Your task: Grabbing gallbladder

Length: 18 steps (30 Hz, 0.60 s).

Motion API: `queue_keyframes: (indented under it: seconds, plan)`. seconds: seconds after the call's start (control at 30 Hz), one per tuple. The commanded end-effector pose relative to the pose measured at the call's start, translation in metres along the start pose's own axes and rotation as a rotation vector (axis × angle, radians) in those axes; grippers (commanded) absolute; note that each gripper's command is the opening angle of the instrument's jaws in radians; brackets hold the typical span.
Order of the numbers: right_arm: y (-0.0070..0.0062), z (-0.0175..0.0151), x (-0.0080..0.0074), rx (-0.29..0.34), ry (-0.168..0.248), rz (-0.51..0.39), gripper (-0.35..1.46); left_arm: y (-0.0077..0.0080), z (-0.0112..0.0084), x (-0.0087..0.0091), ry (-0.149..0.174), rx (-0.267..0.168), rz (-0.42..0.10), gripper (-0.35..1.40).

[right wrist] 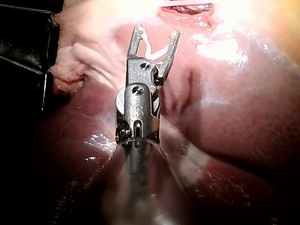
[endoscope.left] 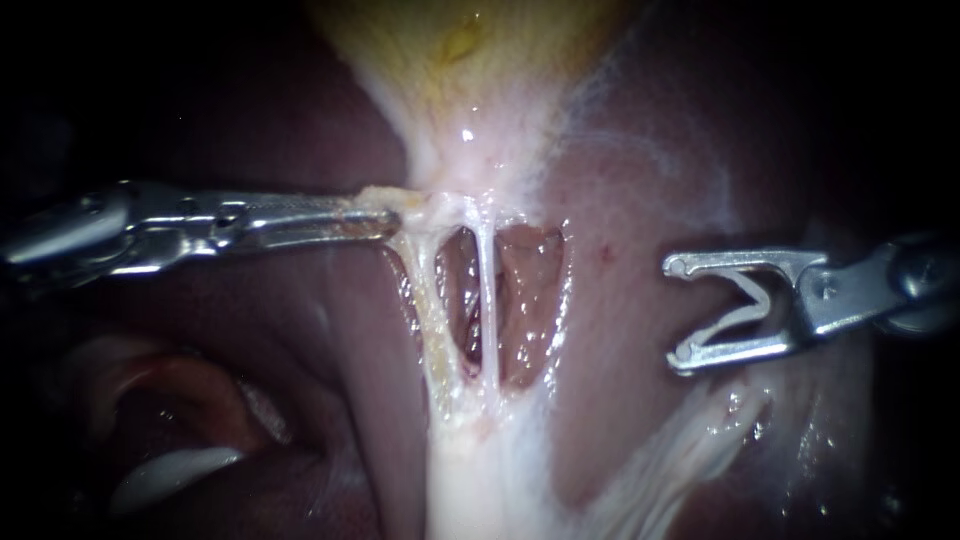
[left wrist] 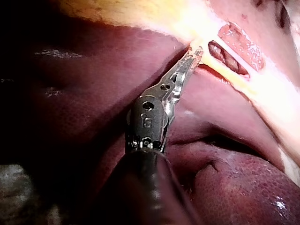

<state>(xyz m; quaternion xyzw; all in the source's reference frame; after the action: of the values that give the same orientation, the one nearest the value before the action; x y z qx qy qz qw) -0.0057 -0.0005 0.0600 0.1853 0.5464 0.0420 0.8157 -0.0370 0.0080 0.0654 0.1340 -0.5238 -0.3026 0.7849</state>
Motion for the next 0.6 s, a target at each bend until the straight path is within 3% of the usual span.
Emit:
queue_keyframes:
  seconds: [0.03,0.6]
  plan:
    - [0.0,0.0,0.0,0.0,0.0,0.0,0.41,0.0,-0.0002,-0.0001,-0.001,0.0,0.002,-0.35]
    - [0.0,-0.0001,0.0,0.0,0.0,0.006,0.41,0.0,-0.0005,-0.0003,-0.003,-0.003,0.0,-0.35]
